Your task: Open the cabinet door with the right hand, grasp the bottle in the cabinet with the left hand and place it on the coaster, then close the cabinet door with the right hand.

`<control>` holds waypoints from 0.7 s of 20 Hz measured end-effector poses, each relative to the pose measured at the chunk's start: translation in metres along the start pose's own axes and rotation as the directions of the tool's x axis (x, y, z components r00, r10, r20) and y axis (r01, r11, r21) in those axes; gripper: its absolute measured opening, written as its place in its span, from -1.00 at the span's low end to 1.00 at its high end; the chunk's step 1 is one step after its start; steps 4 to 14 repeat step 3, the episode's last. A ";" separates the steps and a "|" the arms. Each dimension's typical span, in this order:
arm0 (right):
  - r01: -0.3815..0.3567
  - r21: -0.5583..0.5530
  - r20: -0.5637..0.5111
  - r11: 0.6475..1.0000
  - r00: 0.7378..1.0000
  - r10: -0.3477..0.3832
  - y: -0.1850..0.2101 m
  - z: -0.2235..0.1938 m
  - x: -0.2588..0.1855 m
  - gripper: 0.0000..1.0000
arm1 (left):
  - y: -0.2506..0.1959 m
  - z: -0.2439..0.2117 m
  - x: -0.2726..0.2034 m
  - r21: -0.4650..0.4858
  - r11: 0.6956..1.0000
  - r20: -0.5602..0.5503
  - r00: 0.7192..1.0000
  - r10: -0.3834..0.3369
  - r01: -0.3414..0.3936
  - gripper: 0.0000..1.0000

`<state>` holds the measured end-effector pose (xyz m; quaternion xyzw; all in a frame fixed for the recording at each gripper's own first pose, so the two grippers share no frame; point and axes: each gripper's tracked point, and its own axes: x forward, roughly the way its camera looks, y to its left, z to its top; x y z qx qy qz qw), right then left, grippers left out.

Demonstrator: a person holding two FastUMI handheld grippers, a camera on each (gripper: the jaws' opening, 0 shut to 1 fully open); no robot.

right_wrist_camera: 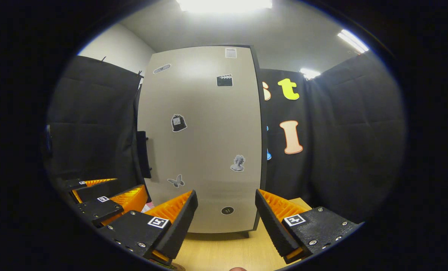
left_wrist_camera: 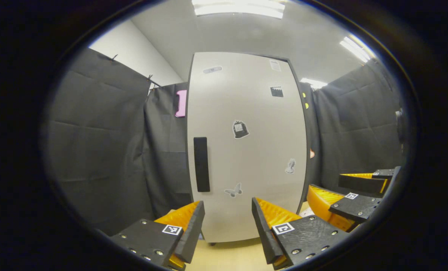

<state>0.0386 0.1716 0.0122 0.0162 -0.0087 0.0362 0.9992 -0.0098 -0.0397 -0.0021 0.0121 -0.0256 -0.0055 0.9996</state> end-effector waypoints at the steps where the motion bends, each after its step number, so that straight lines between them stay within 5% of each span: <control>1: 0.000 0.000 -0.002 1.000 1.000 0.000 -0.001 0.000 0.000 0.90 | -0.001 0.000 0.000 -0.001 1.000 -0.003 1.000 -0.001 0.001 0.43; 2: 0.000 0.002 -0.003 1.000 1.000 0.000 0.000 0.000 0.001 0.82 | -0.001 0.001 0.000 0.000 1.000 -0.002 1.000 -0.001 0.001 0.55; 14: -0.001 0.004 -0.004 1.000 1.000 0.001 0.000 -0.001 0.000 0.82 | -0.002 0.001 -0.001 0.002 1.000 0.000 1.000 -0.001 0.001 0.55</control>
